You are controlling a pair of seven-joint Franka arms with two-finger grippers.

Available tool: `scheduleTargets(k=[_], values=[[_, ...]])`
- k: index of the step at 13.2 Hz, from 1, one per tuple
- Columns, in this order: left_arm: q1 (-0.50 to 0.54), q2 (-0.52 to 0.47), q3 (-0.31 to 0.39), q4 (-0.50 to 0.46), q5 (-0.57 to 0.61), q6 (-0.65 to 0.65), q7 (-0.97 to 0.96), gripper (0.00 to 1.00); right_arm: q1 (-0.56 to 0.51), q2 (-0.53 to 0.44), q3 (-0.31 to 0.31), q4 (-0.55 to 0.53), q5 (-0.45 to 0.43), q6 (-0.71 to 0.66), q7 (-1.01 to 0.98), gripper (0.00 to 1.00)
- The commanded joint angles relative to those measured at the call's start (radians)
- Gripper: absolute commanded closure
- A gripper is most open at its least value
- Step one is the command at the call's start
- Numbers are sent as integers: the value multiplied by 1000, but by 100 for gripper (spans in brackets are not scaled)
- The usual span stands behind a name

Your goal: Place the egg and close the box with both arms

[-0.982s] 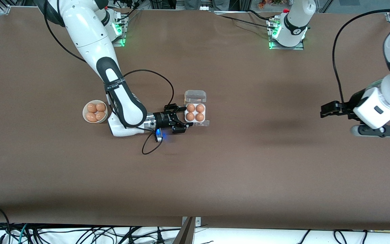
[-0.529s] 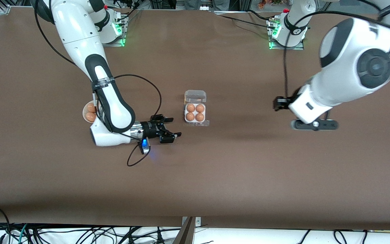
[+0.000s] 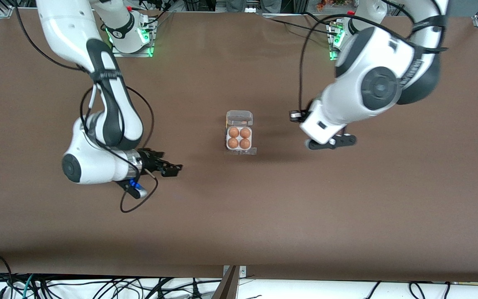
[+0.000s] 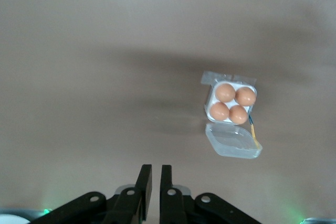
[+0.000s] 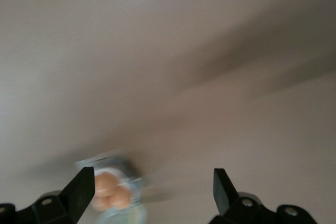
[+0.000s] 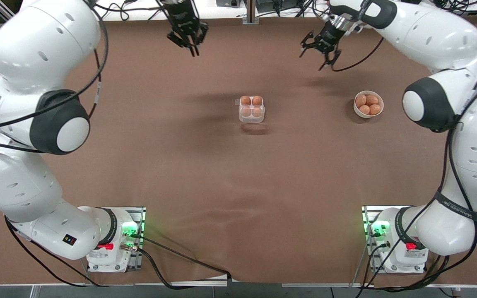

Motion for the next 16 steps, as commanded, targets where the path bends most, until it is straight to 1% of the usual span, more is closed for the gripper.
scheduleTargets(k=[1, 3, 5, 6, 9, 10, 11, 13, 14, 16], values=[[-74, 55, 15, 25, -54, -6, -109, 87, -10, -86, 6, -19, -250, -58, 2, 0], [-115, 76, 15, 25, -60, -4, -130, 87, -10, -135, -3, -19, -292, -89, -15, 0], [-132, 105, 15, 25, -134, -4, -156, 87, -10, -146, -10, -18, -296, -92, -15, 0], [-140, 124, 15, 25, -143, -4, -179, 86, -16, -164, -11, -18, -311, -92, -15, 0], [-212, 182, 15, 25, -148, -4, -248, 86, -45, -270, -1, -25, -449, -79, -40, 0], [-229, 208, 15, 25, -154, -3, -258, 86, -73, -319, 16, -54, -461, -77, -66, 0], [-243, 231, 15, 25, -157, 5, -264, 86, -134, -375, 53, -86, -463, -72, -90, 0], [-247, 250, 15, 25, -168, 32, -268, 87, -255, -452, 146, -107, -498, -81, -185, 0], [-249, 260, 15, 25, -181, 34, -269, 90, -289, -492, 159, -120, -524, -83, -248, 0], [-270, 280, 15, 23, -183, 90, -270, 92, -335, -558, 159, -134, -532, -98, -290, 0]])
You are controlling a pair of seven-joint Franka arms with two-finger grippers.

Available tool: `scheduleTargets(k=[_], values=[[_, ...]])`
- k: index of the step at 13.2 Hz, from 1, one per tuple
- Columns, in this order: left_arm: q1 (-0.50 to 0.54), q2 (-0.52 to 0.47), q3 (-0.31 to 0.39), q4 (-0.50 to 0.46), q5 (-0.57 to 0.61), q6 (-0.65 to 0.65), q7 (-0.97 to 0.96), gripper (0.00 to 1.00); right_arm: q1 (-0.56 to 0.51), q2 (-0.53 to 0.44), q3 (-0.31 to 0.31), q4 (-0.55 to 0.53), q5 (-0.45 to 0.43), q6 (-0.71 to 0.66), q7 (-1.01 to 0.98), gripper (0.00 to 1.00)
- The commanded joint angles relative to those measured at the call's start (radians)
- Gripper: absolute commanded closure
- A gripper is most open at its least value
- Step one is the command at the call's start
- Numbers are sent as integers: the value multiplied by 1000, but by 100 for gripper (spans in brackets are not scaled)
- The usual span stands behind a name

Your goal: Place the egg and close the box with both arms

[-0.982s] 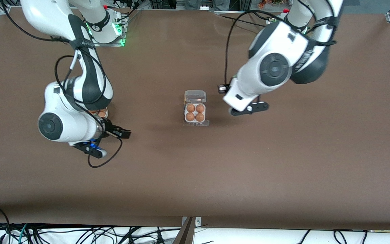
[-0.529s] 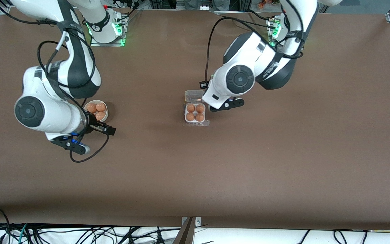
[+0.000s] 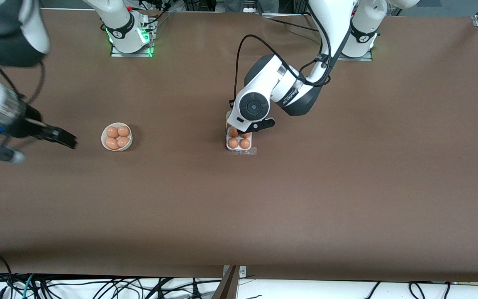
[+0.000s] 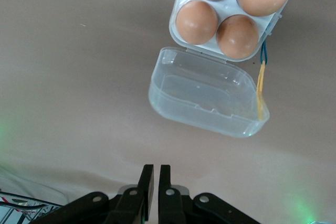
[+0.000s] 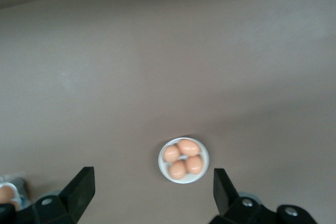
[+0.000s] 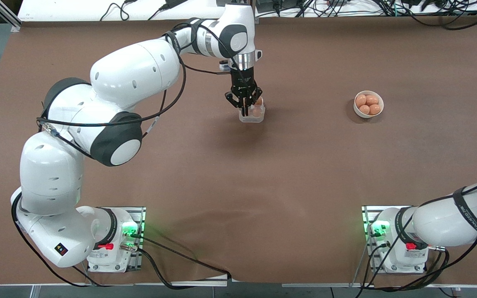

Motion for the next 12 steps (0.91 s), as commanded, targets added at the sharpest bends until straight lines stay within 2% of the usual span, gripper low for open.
scheduleTargets(k=[1, 3, 5, 8, 12], values=[[-24, 32, 16, 23, -29, 41, -13, 92, -60, -114, 33, -69, -26, -5, -37, 0], [-39, 52, 16, 23, -27, 43, -13, 91, -89, -157, 35, -124, -25, 37, -38, 0], [-42, 66, 16, 23, -26, 60, -13, 91, -116, -243, 38, -265, -17, 118, -38, 0], [-42, 67, 18, 24, -20, 118, -9, 90, -164, -237, 97, -240, -14, 75, -37, 0], [-35, 64, 37, 30, 3, 237, -1, 90, -168, -222, 78, -237, 9, 78, -70, 0]])
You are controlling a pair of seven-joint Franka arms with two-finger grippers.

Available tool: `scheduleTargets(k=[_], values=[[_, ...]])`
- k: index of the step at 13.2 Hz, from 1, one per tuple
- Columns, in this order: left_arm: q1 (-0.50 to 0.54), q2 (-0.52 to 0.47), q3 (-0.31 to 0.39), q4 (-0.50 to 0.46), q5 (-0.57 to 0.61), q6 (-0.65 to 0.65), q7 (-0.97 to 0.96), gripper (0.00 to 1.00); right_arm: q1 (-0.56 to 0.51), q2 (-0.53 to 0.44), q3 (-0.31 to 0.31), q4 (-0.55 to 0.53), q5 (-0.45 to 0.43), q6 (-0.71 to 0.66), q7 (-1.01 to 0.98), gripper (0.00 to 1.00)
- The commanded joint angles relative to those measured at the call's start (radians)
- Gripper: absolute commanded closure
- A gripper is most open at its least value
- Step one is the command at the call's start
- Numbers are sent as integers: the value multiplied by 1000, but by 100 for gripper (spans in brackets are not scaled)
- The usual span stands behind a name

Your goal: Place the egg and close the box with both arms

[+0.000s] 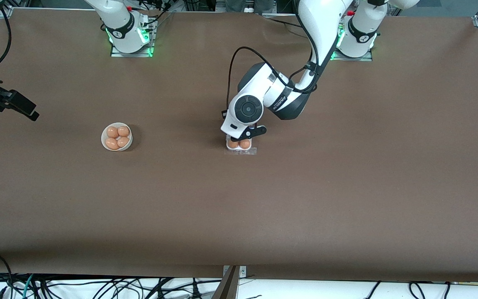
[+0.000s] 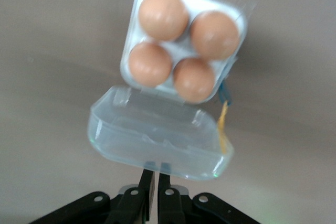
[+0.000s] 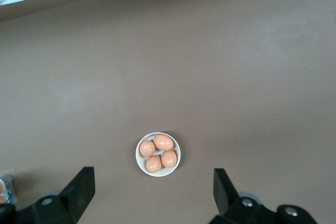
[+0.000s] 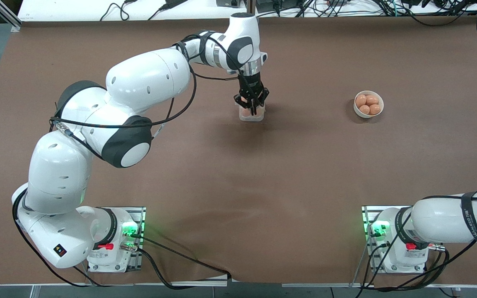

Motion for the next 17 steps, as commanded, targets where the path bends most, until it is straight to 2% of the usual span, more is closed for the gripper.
scheduleTargets(k=[1, 3, 4, 6, 8, 11, 13, 14, 17], values=[[-2, 8, 32, 53, 21, 27, 5, 90, -20, -12, 5, -15, 14, 10, -71, 0], [1, 0, 40, 73, 57, 26, 4, 86, -15, -12, 9, -6, 14, 24, -87, 0], [1, -8, 57, 77, 102, 21, 4, 77, -11, -11, 11, -6, 9, 24, -85, 0], [12, -47, 88, 100, 195, 0, 7, 52, -8, 3, 11, -3, 2, 27, -87, 0], [57, -60, 120, 143, 214, -2, 8, 31, -6, 8, 15, -3, 2, 41, -87, 0], [136, -77, 148, 214, 214, -13, 8, 18, -6, 9, 15, -3, 9, 39, -87, 0], [183, -86, 157, 223, 216, -52, 13, 11, -6, 9, 15, -5, 9, 30, -83, 0], [199, -106, 177, 237, 217, -82, 46, 7, -6, 9, 17, -5, 11, 33, -83, 0], [274, -132, 180, 261, 283, -192, 215, 1, -6, 9, 17, -5, 11, 30, -83, 0]])
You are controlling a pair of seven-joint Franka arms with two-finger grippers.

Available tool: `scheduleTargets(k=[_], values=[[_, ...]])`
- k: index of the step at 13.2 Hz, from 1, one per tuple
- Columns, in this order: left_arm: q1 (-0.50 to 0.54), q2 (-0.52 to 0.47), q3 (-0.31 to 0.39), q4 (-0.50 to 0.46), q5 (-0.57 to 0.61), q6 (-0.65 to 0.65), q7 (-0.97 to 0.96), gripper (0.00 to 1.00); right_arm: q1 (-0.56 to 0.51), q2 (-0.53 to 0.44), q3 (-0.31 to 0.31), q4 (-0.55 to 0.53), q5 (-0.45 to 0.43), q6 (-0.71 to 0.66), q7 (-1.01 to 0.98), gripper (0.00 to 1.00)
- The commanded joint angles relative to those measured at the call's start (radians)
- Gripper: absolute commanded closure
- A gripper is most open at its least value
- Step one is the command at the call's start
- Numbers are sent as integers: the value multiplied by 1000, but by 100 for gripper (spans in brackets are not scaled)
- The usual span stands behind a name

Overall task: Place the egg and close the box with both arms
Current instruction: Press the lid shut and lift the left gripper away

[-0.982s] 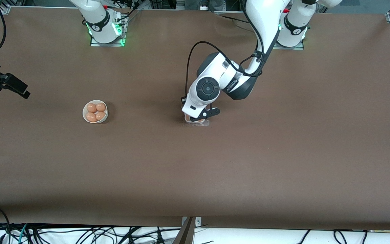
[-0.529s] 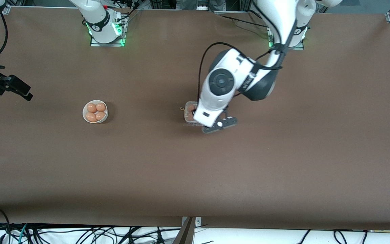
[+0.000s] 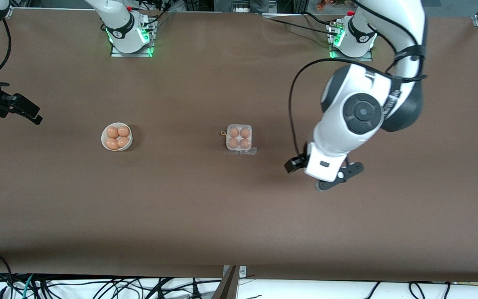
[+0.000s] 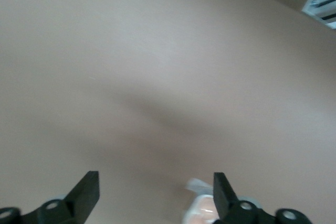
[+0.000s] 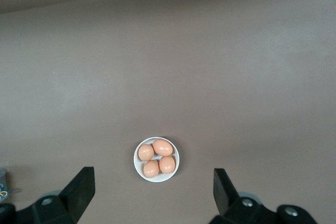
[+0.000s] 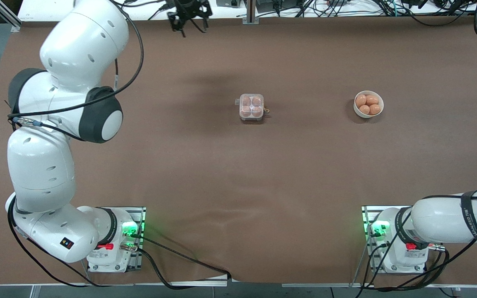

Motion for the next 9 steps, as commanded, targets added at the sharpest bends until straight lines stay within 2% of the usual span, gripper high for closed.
scheduleTargets(k=[1, 4, 7, 9], values=[[77, -73, -7, 7, 70, -62, 150, 1, -2, -8, 3, -3, 10, -2, -12, 0], [168, -185, -19, -88, 120, -69, 325, 0, -2, -8, 3, -3, 10, -2, -12, 0], [316, -318, -154, -218, 252, -68, 428, 0, -2, -8, 3, -5, 10, -3, -12, 0], [358, -406, -162, -328, 276, -59, 511, 0, -2, -8, 3, -5, 10, -3, -12, 0]])
